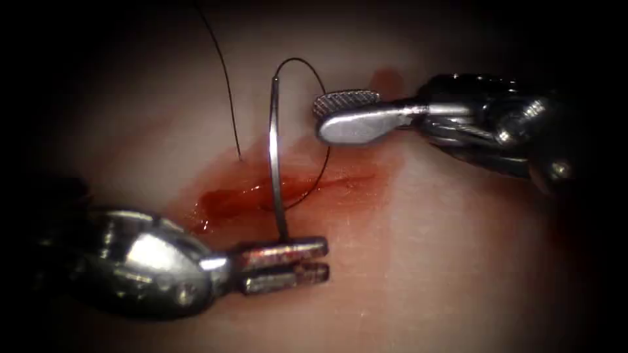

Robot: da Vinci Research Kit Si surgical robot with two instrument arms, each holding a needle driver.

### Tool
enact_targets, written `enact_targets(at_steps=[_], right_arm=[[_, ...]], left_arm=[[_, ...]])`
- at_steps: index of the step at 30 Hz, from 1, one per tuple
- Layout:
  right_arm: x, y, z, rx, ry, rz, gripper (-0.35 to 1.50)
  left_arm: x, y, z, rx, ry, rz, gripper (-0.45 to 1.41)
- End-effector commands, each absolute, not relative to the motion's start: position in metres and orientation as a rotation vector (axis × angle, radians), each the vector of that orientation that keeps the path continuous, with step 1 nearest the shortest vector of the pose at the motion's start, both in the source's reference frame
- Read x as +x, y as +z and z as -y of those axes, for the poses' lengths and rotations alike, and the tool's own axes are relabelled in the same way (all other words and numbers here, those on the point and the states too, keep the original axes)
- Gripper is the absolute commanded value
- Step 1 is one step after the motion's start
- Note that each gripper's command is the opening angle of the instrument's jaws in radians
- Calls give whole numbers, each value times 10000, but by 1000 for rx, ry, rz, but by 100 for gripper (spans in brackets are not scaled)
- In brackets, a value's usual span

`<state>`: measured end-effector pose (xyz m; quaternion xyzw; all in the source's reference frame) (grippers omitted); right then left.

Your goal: Wound Closure

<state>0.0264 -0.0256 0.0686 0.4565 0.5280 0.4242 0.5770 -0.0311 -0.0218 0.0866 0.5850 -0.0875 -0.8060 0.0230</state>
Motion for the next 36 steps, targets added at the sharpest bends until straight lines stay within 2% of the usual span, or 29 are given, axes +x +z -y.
enact_targets(at_steps=[1,5,8,11,13,19,20,29,30,31,36], right_arm=[[275,693,266,1081,994,-1235,41],[283,697,273,1092,992,-1234,42],[292,702,276,1094,1001,-1233,56],[294,701,275,1115,1017,-1253,59],[295,700,275,1125,1023,-1266,51],[302,700,276,1155,1044,-1280,41],[304,703,277,1175,1056,-1268,32],[306,706,286,1230,1059,-1238,19],[306,705,287,1247,1042,-1237,-18],[306,705,287,1270,1018,-1235,-35],[307,706,281,1225,1031,-1273,-35]], left_arm=[[-316,872,222,1809,-2493,274,-45],[-316,872,222,1798,-2480,288,-45],[-317,871,223,1790,-2465,300,-45],[-319,871,224,1790,-2455,299,-45],[-320,871,224,1786,-2450,304,-45],[-321,872,225,1786,-2448,305,-45],[-321,872,226,1782,-2444,309,-45],[-321,872,226,1782,-2438,316,-45],[-321,872,226,1783,-2438,316,-45],[-321,872,226,1783,-2438,316,-45],[-321,871,225,1786,-2440,304,-45]])
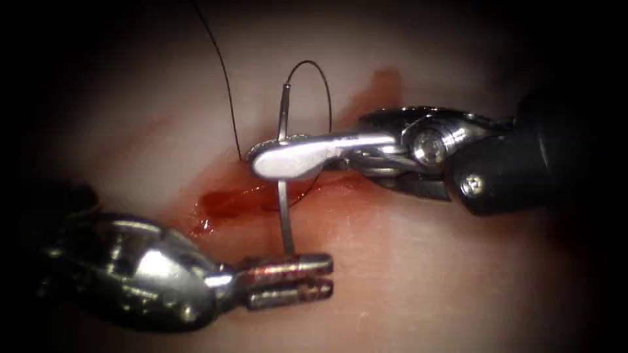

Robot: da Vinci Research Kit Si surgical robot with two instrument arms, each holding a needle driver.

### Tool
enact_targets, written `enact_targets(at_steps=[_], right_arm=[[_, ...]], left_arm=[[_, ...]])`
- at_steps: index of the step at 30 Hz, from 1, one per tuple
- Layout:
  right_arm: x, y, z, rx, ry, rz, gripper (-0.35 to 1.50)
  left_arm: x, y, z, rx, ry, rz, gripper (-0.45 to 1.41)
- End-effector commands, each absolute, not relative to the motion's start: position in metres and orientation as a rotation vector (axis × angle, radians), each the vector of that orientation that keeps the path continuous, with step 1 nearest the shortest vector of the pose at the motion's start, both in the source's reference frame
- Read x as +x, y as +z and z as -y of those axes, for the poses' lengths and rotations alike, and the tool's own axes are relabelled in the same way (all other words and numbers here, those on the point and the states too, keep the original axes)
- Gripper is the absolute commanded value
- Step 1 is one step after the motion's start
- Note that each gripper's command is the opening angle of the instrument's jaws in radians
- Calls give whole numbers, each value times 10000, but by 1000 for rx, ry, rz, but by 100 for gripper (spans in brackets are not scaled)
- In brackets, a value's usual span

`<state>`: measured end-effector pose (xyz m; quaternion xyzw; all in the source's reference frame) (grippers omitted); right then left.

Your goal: Wound Closure

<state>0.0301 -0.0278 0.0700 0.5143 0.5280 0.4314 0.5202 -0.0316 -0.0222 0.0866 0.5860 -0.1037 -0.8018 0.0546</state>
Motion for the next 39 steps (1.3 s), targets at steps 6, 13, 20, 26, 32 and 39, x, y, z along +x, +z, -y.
enact_targets(at_steps=[6,13,20,26,32,39], right_arm=[[301,713,270,1107,983,-1332,-35],[298,718,262,1004,941,-1371,-35],[297,720,258,919,889,-1397,-35],[298,718,261,817,731,-1420,-35],[298,718,261,758,632,-1422,-35],[299,718,260,726,598,-1423,-35]], left_arm=[[-316,860,217,1887,-2537,150,36],[-301,854,216,1933,-2577,48,57],[-294,853,218,1935,-2639,-122,57],[-285,867,207,1975,-2817,-469,37],[-248,930,207,1854,-3125,-712,44],[-230,993,215,1719,-3250,-759,36]])
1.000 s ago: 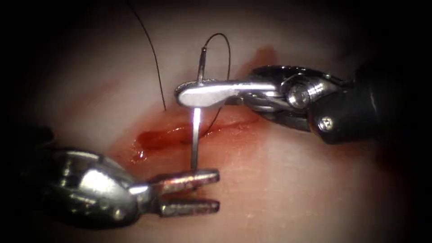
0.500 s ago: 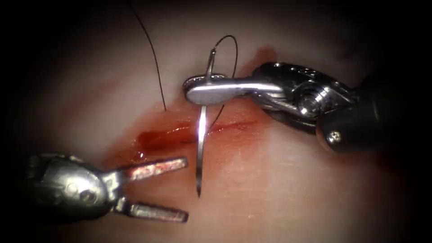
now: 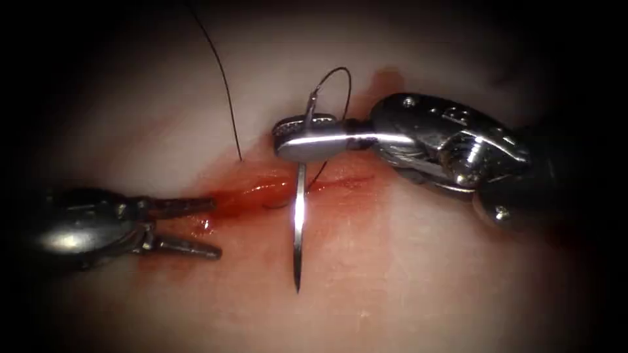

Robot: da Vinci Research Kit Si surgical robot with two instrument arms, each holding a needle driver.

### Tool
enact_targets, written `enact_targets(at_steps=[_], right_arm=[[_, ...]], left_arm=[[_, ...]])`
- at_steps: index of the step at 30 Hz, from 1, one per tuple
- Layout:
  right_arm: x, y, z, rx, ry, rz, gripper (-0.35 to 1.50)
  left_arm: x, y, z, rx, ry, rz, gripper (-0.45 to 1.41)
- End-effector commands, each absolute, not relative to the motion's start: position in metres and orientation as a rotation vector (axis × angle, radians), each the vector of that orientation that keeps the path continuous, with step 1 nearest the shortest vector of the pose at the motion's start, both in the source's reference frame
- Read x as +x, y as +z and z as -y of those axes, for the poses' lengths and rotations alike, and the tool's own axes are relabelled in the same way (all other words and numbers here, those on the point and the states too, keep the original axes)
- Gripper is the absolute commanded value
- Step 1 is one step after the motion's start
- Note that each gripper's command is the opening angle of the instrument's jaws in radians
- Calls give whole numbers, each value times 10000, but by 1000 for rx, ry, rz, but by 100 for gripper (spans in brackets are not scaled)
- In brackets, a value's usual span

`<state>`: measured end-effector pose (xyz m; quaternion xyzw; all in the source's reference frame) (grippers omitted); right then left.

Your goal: Wound Closure

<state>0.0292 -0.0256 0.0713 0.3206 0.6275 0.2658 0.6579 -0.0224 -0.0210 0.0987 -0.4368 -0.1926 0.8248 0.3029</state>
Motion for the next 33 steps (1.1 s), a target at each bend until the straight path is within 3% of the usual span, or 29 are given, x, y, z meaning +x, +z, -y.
enact_targets(at_steps=[1,13,21,33], right_arm=[[299,718,260,722,594,-1424,-35],[305,720,259,707,581,-1428,-35],[308,721,260,701,576,-1429,-35],[312,725,262,658,511,-1428,-35]], left_arm=[[-229,999,216,-1150,2185,513,31],[-239,1014,220,-1145,2191,495,-15],[-243,1021,210,-1142,2190,488,-1],[-245,1044,199,-1141,2202,478,2]])
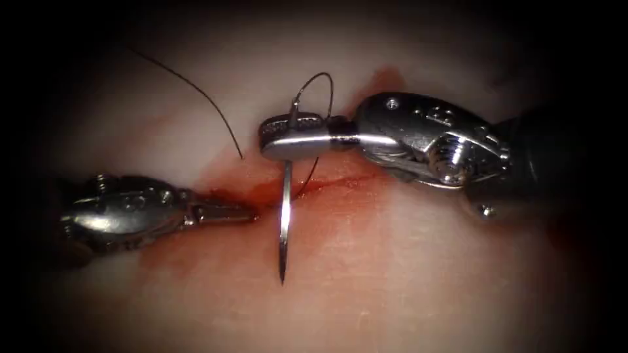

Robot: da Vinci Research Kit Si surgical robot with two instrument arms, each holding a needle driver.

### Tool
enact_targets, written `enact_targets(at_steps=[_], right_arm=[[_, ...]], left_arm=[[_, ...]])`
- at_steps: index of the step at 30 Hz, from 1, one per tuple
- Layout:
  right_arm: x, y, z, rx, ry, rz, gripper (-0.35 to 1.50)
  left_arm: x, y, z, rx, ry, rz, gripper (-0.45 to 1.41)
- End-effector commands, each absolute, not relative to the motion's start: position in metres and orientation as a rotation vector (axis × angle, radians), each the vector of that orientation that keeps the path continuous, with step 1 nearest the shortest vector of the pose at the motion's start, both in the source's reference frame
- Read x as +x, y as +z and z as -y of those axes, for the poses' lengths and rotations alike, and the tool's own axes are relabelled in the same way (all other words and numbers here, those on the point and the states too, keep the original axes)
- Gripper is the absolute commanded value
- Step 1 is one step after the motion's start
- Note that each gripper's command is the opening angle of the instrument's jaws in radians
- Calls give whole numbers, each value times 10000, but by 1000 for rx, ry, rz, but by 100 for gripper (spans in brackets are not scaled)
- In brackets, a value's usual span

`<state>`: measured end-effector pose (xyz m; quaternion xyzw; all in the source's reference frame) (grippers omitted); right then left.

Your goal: Wound Closure

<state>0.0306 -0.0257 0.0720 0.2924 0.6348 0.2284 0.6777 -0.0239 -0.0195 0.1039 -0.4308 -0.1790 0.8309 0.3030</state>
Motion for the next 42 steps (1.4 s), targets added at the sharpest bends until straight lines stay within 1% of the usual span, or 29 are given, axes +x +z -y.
enact_targets(at_steps=[1,6,8,11,12,15,17,18,22,23,26,28,29,31,34,38,42], right_arm=[[312,725,262,654,506,-1429,-35],[312,724,261,650,502,-1430,-35],[311,724,261,650,502,-1431,-35],[310,724,261,651,502,-1431,-35],[310,724,261,651,502,-1431,-35],[310,724,261,649,495,-1432,-35],[310,725,259,647,488,-1434,-35],[309,725,259,645,481,-1435,-35],[309,725,259,643,473,-1437,-35],[309,725,259,639,469,-1438,-35],[308,724,258,641,468,-1438,-35],[308,724,258,641,469,-1438,-35],[308,725,257,636,464,-1439,-35],[308,725,256,631,461,-1440,-35],[311,728,250,593,443,-1434,-35],[326,734,237,499,406,-1417,-35],[338,739,231,440,371,-1399,-35]], left_arm=[[-245,1046,194,-1139,2204,485,2],[-249,1051,180,-1095,2244,551,4],[-252,1052,177,-1079,2258,580,-5],[-258,1053,177,-1076,2290,685,-6],[-259,1052,178,-1065,2300,723,-1],[-259,1053,179,-1047,2299,788,-1],[-260,1054,179,-997,2272,888,2],[-261,1054,179,-963,2265,945,7],[-267,1057,177,-884,2237,1080,12],[-269,1057,176,-845,2212,1116,17],[-270,1060,178,-722,2142,1228,49],[-270,1063,180,-691,2134,1258,49],[-270,1064,180,-674,2125,1257,44],[-270,1064,181,-671,2103,1245,22],[-268,1060,180,-694,2088,1253,26],[-261,1049,182,-709,2081,1244,29],[-256,1040,181,-717,2076,1236,27]])
